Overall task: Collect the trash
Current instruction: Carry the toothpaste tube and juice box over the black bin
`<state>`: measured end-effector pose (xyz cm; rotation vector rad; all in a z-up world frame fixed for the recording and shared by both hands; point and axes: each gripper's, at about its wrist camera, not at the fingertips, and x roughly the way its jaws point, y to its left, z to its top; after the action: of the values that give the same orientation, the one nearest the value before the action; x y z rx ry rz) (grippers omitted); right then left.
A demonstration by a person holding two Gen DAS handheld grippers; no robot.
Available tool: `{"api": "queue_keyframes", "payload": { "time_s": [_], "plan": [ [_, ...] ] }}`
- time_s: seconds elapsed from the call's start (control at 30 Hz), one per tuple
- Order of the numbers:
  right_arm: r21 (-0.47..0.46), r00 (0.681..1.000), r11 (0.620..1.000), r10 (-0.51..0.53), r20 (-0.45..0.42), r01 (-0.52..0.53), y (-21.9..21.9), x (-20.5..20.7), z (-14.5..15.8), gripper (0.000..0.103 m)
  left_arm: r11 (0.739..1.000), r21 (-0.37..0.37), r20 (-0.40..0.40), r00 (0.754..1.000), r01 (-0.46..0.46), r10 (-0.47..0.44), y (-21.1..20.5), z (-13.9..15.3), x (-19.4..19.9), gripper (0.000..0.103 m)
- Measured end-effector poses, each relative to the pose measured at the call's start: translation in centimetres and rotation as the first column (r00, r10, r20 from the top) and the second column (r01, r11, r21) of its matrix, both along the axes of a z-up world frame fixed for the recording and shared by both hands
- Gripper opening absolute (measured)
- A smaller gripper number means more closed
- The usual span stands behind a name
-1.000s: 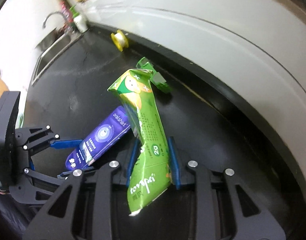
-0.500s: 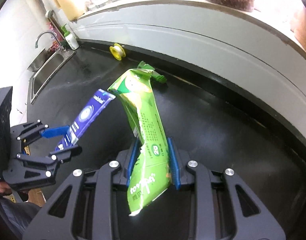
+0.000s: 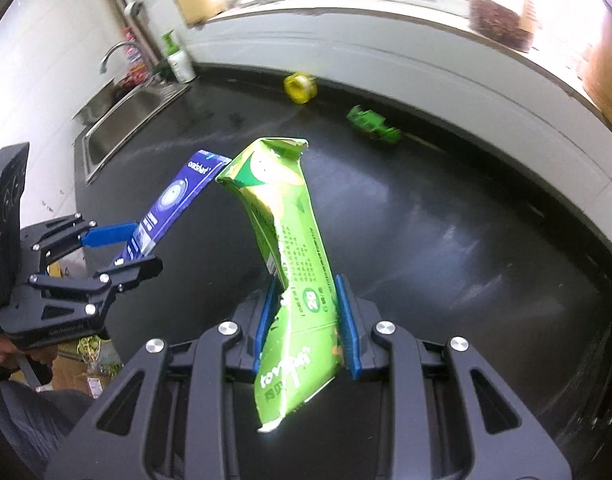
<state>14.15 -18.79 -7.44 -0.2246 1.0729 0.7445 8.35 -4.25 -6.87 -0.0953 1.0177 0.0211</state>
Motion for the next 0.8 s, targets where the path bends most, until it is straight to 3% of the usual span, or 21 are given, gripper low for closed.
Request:
{"api": "queue_keyframes", "payload": {
  "time_s": [0.23,0.47,0.6,0.7,0.8],
  "plan": [
    [0.003,0.999,0.999,0.044,0.006,-0.044,4.3,-4.3,0.9,0.03,0.999,0.014,0.025,0.999,-0.048,0.048,4.3,1.0,-5.5,0.051],
    [0.025,0.98,0.98,0.199,0.019,-0.2,13.2,-9.5,2.3,0.03,0.983,0.038,0.06,0.982,-0.181,0.178,10.7,2.4,-13.5,0.051],
    [0.039,0.942,0.941,0.335,0.016,-0.336,20.1,-13.5,2.4,0.03,0.952,0.051,0.058,0.953,-0.301,0.298,14.9,2.4,-19.0,0.051],
    [0.052,0.9,0.899,0.436,0.002,-0.436,25.2,-16.8,2.1,0.03,0.91,0.063,0.041,0.912,-0.409,0.407,18.2,1.7,-23.8,0.051],
    [0.061,0.838,0.838,0.545,-0.023,-0.543,30.7,-20.8,1.4,0.03,0.851,0.054,0.005,0.852,-0.522,0.523,21.6,0.0,-29.4,0.051]
  ]
}}
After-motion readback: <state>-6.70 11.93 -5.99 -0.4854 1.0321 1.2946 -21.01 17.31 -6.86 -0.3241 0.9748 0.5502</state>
